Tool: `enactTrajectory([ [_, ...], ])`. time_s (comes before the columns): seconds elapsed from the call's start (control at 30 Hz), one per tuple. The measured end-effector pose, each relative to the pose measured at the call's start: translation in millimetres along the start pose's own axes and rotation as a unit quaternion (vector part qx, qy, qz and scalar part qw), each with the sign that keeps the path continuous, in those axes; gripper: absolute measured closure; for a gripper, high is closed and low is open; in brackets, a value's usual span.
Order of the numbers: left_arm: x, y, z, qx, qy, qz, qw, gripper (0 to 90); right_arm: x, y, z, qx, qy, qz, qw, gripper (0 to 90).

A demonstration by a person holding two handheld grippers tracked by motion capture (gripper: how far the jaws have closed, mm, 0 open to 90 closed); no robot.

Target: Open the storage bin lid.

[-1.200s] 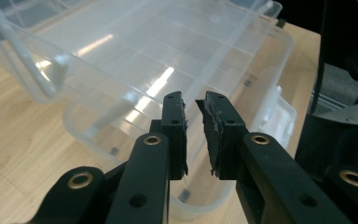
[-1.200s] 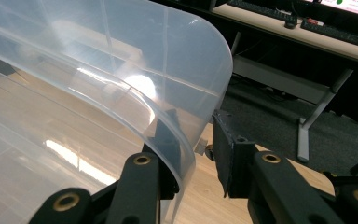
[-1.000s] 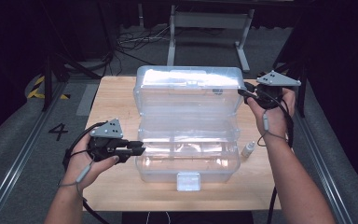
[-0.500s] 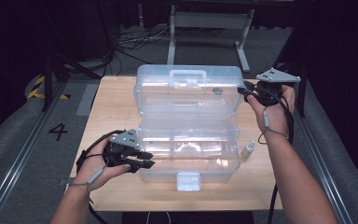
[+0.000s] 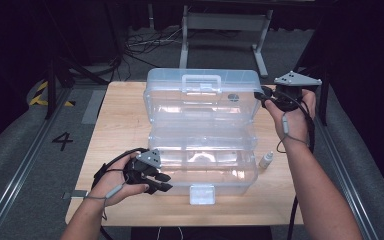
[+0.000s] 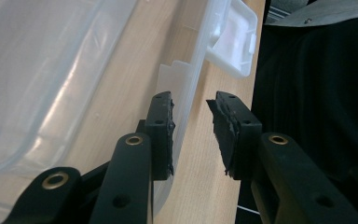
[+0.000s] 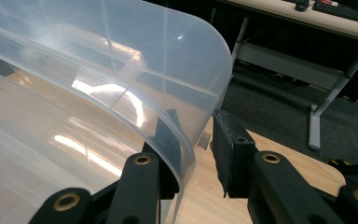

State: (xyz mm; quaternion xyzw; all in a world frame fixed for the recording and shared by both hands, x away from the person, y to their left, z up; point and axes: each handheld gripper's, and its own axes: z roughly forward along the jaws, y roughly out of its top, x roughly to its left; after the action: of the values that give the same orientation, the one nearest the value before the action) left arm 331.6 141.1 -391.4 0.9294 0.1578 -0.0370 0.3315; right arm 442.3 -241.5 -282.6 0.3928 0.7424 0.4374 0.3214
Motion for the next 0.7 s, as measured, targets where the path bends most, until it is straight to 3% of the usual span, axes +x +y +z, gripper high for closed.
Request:
enactTrajectory([
  [0.07,1.9,-0.6,3.9,0.004,0.007,-0.001,1.0000,70.0,-1.0,-0.3,1.0,-0.002,0.001,0.003,1.0000,72.2],
  [0.37,8.4,-7.4,11.6,0.014,-0.002,-0.016,0.9998,76.7,-3.5,0.1,5.1,-0.005,0.003,0.010,0.9999,72.4],
  [0.7,7.9,-11.0,14.4,0.011,0.002,-0.023,0.9997,77.0,-3.1,3.4,10.8,-0.003,-0.015,-0.005,0.9999,74.5],
])
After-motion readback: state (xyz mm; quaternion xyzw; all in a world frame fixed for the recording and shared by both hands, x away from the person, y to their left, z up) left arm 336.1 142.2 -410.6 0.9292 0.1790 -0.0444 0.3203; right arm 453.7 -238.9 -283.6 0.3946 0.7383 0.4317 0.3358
